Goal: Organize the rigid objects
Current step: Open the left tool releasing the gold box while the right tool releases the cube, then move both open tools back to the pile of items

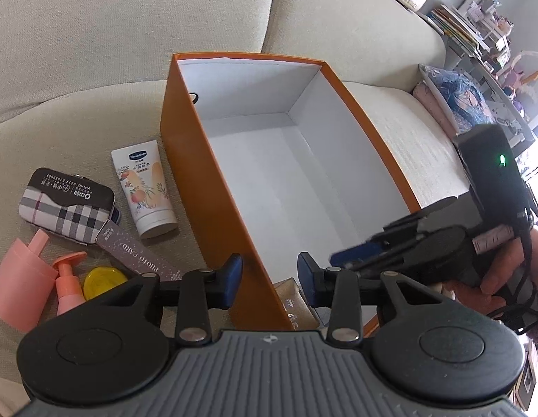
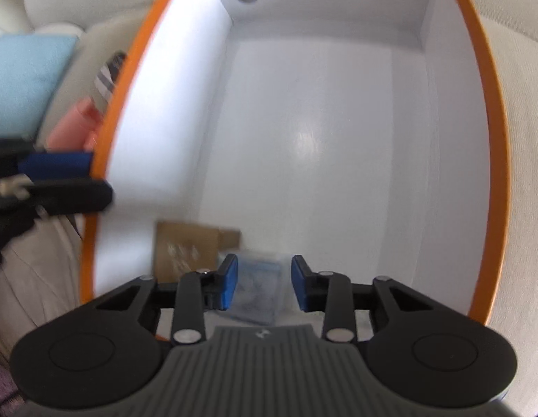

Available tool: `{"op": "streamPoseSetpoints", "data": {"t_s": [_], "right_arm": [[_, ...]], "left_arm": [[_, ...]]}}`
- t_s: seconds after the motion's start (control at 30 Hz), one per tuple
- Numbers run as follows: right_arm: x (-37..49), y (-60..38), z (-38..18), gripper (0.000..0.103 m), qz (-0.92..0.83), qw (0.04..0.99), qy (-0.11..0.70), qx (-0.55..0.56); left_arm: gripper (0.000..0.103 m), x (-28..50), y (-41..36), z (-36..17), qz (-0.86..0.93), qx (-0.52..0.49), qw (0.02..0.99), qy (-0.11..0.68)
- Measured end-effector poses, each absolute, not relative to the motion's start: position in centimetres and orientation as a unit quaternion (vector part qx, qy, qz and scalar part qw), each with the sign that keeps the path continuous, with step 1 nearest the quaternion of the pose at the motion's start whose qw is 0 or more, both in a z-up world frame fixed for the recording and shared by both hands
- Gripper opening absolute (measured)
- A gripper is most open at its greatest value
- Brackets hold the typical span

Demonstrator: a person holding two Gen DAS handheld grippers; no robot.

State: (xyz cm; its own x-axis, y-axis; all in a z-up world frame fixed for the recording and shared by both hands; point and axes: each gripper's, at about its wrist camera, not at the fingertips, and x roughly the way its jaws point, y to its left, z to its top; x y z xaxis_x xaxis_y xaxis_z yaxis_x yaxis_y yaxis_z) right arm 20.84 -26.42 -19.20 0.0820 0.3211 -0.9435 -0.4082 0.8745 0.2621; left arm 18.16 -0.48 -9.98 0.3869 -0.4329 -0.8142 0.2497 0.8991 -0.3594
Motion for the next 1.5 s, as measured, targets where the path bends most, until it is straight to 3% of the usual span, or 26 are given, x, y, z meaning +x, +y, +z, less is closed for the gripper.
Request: {"op": "streamPoseSetpoints", "data": {"t_s": [0.2,0.67,1.0,1.2,1.5], "right_arm": [[22.8,-24.8,-19.7,0.036,0.251,0.746,0.617,0.015],[22.0,-22.3,-19.7,0.033,0.248,0.739,0.626,-0.028],[18.0,-21.8,-11.9,0.033,0.23,0.841,0.49,0.012],[14.8,-18.7,-8.9,0.033,0.273,0.86,0.431,0.034],[11.8,-11.0,-13.1,0.033,0.314,0.832,0.456,-0.035]], "left_arm": [[0.043,17.3,0.4,-10.0,-0.194,-0.104,0.831,0.511],[0.043,15.9,2.4,-8.8,-0.172,-0.12,0.844,0.493],[0.043,13.7,7.5,-6.9,-0.135,-0.149,0.862,0.464],[0.043,12.9,11.5,-7.8,-0.104,-0.175,0.85,0.487],[0.043,11.6,13.1,-9.4,-0.087,-0.122,0.844,0.515]]}}
